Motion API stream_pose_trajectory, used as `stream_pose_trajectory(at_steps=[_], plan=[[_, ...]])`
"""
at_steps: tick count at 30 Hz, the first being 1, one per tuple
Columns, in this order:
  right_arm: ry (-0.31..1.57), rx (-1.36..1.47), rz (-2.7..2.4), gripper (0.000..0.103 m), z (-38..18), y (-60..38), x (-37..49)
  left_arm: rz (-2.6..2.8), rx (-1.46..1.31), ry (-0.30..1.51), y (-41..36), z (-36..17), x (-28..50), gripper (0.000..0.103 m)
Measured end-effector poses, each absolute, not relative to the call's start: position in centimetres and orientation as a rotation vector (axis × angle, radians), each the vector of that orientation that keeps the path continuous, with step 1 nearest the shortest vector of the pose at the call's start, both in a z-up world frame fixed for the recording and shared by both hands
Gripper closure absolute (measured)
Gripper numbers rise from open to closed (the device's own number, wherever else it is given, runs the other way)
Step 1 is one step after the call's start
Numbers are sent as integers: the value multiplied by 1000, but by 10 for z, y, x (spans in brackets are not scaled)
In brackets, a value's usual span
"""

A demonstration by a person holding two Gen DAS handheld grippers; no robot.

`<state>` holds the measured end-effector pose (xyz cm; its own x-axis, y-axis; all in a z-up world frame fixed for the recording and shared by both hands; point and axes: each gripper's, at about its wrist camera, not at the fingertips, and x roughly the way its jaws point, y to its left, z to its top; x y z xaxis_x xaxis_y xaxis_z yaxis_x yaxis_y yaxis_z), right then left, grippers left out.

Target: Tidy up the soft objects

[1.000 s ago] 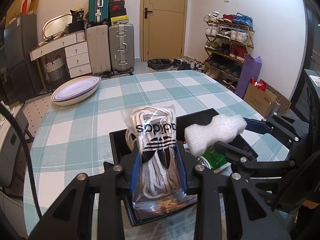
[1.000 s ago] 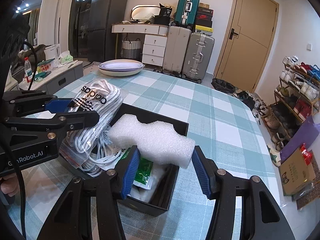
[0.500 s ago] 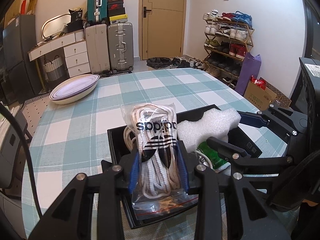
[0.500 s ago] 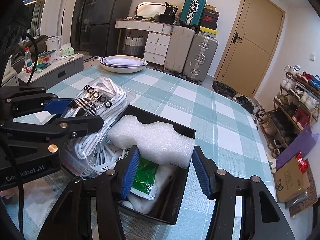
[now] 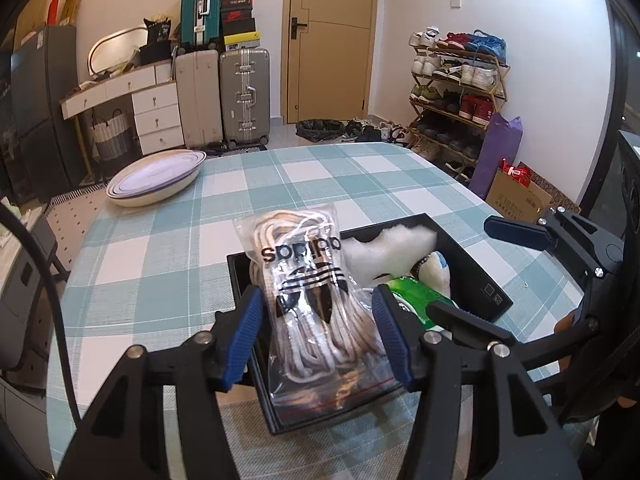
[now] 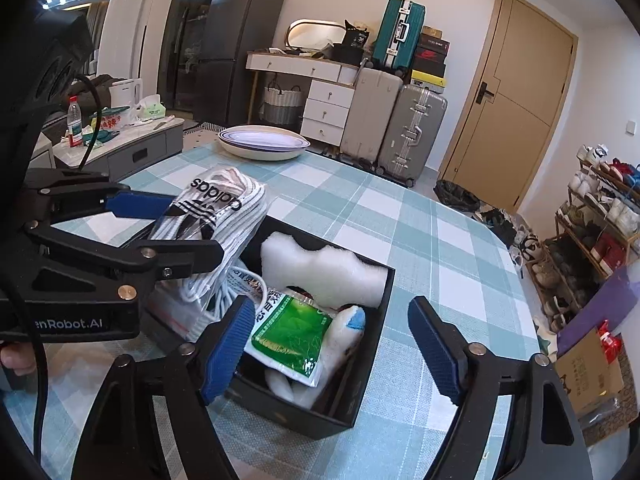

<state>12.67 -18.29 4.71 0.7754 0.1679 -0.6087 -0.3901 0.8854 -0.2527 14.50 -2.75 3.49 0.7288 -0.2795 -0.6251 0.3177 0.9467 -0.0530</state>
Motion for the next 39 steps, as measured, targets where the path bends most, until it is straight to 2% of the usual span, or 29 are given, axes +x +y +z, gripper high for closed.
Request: stream_pose_trajectory(at_steps=[2, 4, 6, 8, 11, 15, 25, 39], plan=[[606, -371, 309, 13, 49, -186, 121, -326, 75, 677, -27, 37, 140, 45], [601, -351, 313, 6, 51, -190, 115, -321, 86, 676, -27, 39, 135, 37], [596, -325, 317, 1, 53, -195, 109, -309, 82, 662, -24, 41, 129, 20], [597, -283, 334, 1, 55, -201, 105, -302, 74, 640, -20, 43, 122, 19], [598, -221, 350, 1, 56, -210, 99, -286, 58, 625, -14, 46, 114, 1], [575, -152, 372, 1, 58, -220, 88, -257, 25, 577, -3, 46, 101, 0], [483, -88, 399, 1, 60, -232, 55, -221, -16, 588, 3, 26, 86, 0], [449, -113, 396, 1, 51, -230, 42, -190, 26, 516, -5, 17, 76, 0]])
